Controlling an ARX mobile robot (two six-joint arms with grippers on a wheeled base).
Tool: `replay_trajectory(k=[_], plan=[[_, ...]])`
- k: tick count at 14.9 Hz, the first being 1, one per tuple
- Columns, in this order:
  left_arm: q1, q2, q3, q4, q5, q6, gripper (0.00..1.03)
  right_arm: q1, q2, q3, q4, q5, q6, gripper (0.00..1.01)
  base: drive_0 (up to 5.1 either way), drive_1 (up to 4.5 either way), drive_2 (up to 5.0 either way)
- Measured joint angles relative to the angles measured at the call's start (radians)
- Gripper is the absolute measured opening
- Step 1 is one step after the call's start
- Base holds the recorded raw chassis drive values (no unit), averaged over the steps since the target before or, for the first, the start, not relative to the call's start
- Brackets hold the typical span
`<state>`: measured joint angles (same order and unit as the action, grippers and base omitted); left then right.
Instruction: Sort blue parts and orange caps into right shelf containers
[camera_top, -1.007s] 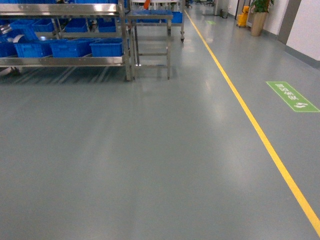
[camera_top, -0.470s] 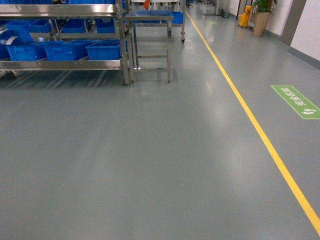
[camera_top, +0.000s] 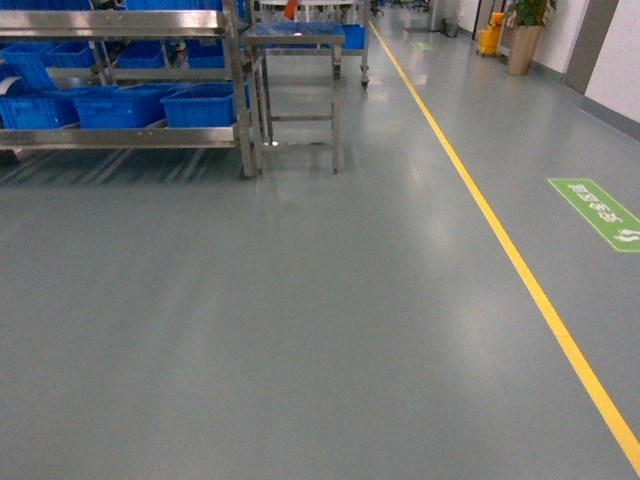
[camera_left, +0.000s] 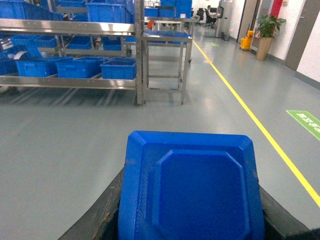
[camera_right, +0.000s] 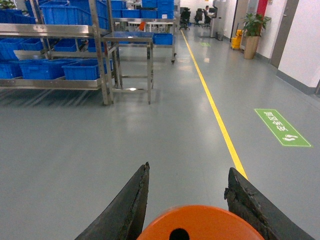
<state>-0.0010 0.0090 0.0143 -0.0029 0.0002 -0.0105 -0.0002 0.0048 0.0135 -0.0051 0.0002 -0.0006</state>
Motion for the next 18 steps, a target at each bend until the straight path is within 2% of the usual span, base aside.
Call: replay_trajectory(k=[18], plan=[[0.000,0.000,0.000,-0.005,0.000,0.000,0.44,0.000,0.000,0.000,-0.002,0.000,0.000,0.42,0.1,4.33,-4.2]])
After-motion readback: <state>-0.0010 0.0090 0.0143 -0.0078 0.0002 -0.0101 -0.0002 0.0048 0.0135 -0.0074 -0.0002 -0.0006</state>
